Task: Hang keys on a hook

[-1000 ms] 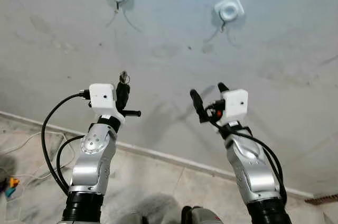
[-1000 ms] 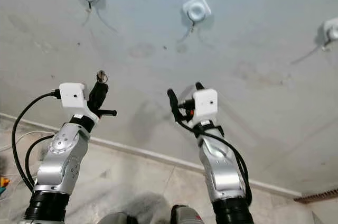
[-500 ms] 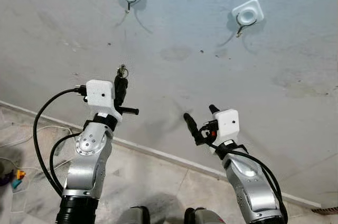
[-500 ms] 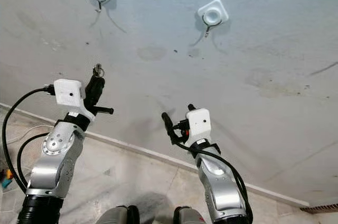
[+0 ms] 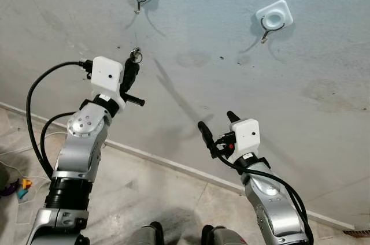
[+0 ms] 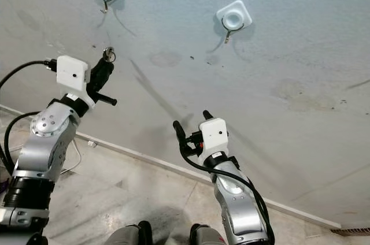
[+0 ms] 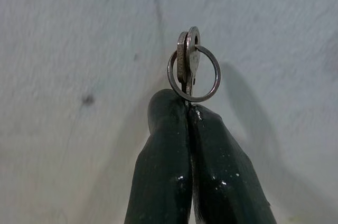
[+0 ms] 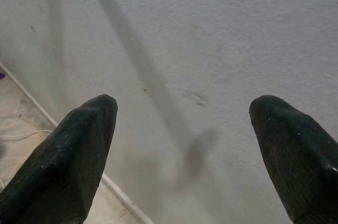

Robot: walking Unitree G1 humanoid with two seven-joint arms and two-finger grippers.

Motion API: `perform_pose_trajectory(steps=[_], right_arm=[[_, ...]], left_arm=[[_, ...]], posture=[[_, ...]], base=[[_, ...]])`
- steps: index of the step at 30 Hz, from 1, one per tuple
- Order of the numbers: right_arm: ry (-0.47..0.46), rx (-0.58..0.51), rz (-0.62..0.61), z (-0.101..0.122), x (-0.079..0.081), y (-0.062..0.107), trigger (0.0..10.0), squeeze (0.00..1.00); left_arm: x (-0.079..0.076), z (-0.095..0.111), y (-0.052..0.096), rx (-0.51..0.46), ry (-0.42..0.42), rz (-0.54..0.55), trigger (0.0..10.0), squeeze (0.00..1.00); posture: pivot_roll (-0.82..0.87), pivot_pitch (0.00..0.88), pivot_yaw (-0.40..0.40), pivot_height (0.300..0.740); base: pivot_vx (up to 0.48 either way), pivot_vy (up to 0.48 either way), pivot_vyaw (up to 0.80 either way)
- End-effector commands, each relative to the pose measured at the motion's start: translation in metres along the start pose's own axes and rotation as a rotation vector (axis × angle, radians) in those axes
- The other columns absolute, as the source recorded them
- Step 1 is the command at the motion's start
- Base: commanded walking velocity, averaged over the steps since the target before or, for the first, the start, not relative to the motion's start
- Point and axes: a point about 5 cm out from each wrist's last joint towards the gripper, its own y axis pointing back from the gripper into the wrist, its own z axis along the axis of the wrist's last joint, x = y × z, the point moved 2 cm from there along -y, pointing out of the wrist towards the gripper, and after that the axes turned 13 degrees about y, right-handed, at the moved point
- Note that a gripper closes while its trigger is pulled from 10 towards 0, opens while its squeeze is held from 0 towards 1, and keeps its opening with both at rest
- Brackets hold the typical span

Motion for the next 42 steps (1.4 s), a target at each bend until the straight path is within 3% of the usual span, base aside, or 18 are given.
perform_pose_trajectory(steps=[1,13,21,31,42], right_arm=[[0.017,-0.01,0.01,0.003,0.003,0.002,10.0,0.0],[0.044,-0.03,0.031,0.009,0.006,-0.002,10.0,0.0],[0.061,-0.041,0.035,0.011,0.007,-0.004,10.0,0.0],[0.068,-0.046,0.033,0.011,0.006,-0.006,10.0,0.0],[0.071,-0.051,0.035,0.012,0.005,-0.008,10.0,0.0]], left_arm=[[-0.002,0.01,-0.002,-0.033,-0.033,-0.004,10.0,0.0],[-0.008,0.03,-0.004,-0.13,-0.098,0.025,10.0,0.0],[-0.012,0.051,-0.002,-0.273,-0.143,0.09,10.0,0.0],[-0.027,0.046,0.007,-0.295,-0.12,0.092,10.0,0.0],[-0.03,0.048,0.021,-0.331,-0.14,0.122,10.0,0.0]], posture=[[-0.07,0.243,0.047,0.74],[-0.06,0.24,0.039,0.74],[-0.06,0.235,0.035,0.74],[-0.05,0.232,0.031,0.74],[-0.04,0.231,0.025,0.74]], base=[[0.0,0.0,0.0],[0.0,0.0,0.0],[0.0,0.0,0.0],[0.0,0.0,0.0],[0.0,0.0,0.0]])
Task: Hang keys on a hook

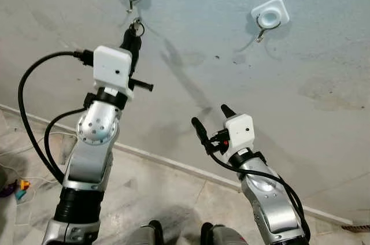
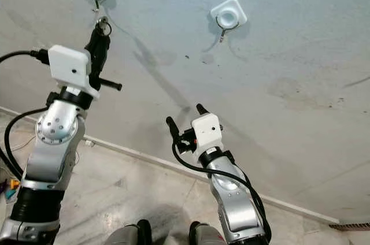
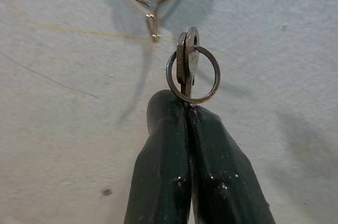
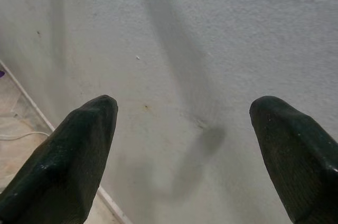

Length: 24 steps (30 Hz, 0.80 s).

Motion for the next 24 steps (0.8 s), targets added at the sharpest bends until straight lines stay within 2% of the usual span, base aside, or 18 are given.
perform_pose_trajectory(steps=[1,8,10,18,21,24], right_arm=[[-0.002,0.005,0.001,-0.002,0.001,0.001,10.0,0.0],[0.0,-0.001,0.001,-0.001,0.001,-0.001,10.0,0.0],[0.001,-0.003,-0.001,0.0,0.001,-0.002,10.0,0.0],[0.003,-0.005,-0.005,0.0,0.001,-0.002,10.0,0.0],[0.003,-0.007,-0.008,0.0,0.001,-0.003,10.0,0.0],[0.004,-0.008,-0.009,0.0,0.0,-0.003,10.0,0.0]], left_arm=[[0.001,0.01,0.001,-0.043,-0.019,0.011,10.0,0.0],[0.011,0.015,-0.009,-0.059,-0.042,0.038,10.0,0.0],[0.019,0.017,-0.014,-0.057,-0.052,0.067,10.0,0.0],[0.031,0.017,-0.019,-0.049,-0.07,0.103,10.0,0.0],[0.032,0.021,-0.021,-0.063,-0.071,0.108,10.0,0.0],[0.027,0.023,-0.022,-0.074,-0.074,0.082,10.0,0.0]], posture=[[-0.04,0.231,0.025,0.74],[-0.04,0.228,0.025,0.74],[-0.05,0.227,0.029,0.74],[-0.05,0.226,0.031,0.74],[-0.05,0.226,0.031,0.74],[-0.05,0.224,0.031,0.74]], base=[[0.0,0.0,0.0],[0.0,0.0,0.0],[0.0,0.0,0.0],[0.0,0.0,0.0],[0.0,0.0,0.0],[0.0,0.0,0.0]])
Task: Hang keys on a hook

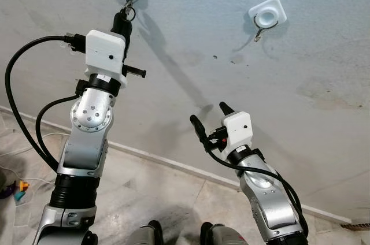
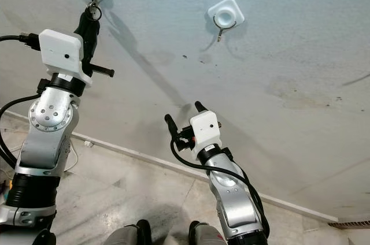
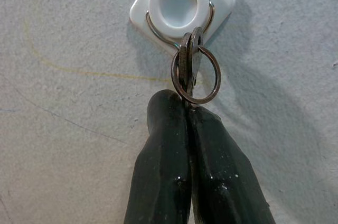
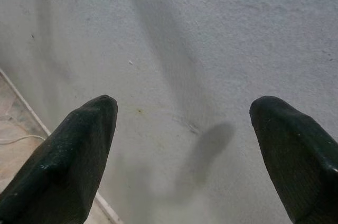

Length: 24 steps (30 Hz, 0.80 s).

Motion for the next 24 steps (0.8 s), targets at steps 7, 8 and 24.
perform_pose_trajectory(steps=[7,8,24], right_arm=[[-0.001,0.002,-0.009,-0.001,0.001,-0.001,10.0,0.0],[0.0,0.001,-0.01,-0.001,0.001,-0.001,10.0,0.0],[0.006,-0.007,-0.004,0.0,0.001,-0.004,10.0,0.0]], left_arm=[[-0.005,-0.003,0.005,0.006,0.014,-0.022,10.0,0.0],[-0.006,-0.003,0.006,0.006,0.015,-0.025,10.0,0.0],[-0.005,0.014,0.007,-0.066,-0.014,-0.024,10.0,0.0]], posture=[[-0.05,0.22,0.03,0.74],[-0.05,0.221,0.029,0.74],[-0.03,0.214,0.023,0.74]], base=[[0.0,0.0,0.0],[0.0,0.0,0.0],[0.0,0.0,0.0]])
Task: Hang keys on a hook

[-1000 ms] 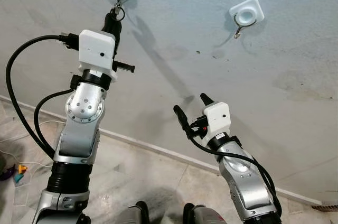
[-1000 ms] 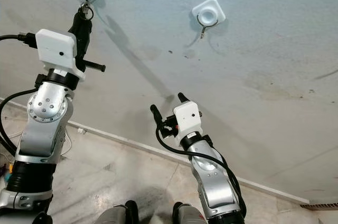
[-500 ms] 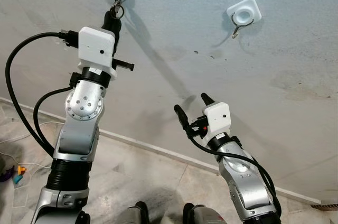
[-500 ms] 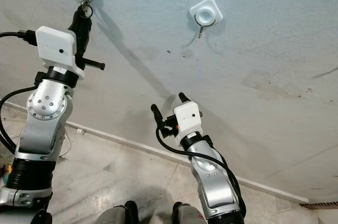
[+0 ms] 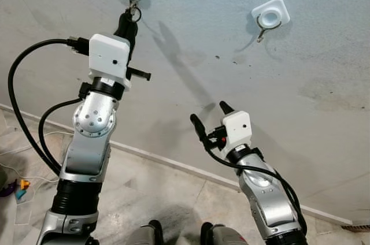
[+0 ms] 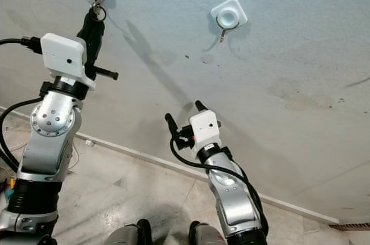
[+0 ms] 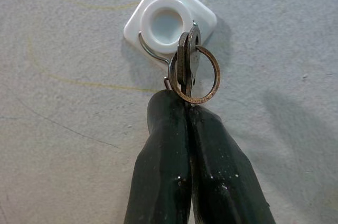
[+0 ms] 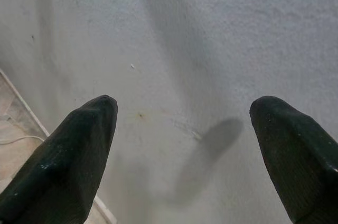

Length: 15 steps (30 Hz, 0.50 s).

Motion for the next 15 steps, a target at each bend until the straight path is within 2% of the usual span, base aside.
perform_pose_trajectory(steps=[1,15], right_arm=[[-0.005,0.0,0.005,-0.001,0.003,0.0,10.0,0.0],[-0.028,-0.015,0.04,0.0,0.008,0.001,10.0,0.0]], left_arm=[[0.005,0.009,0.0,-0.036,-0.024,0.01,10.0,0.0],[0.019,0.003,0.004,-0.006,-0.032,0.073,10.0,0.0]], posture=[[-0.03,0.214,0.023,0.74],[-0.03,0.217,0.021,0.74]], base=[[0.0,0.0,0.0],[0.0,0.0,0.0]])
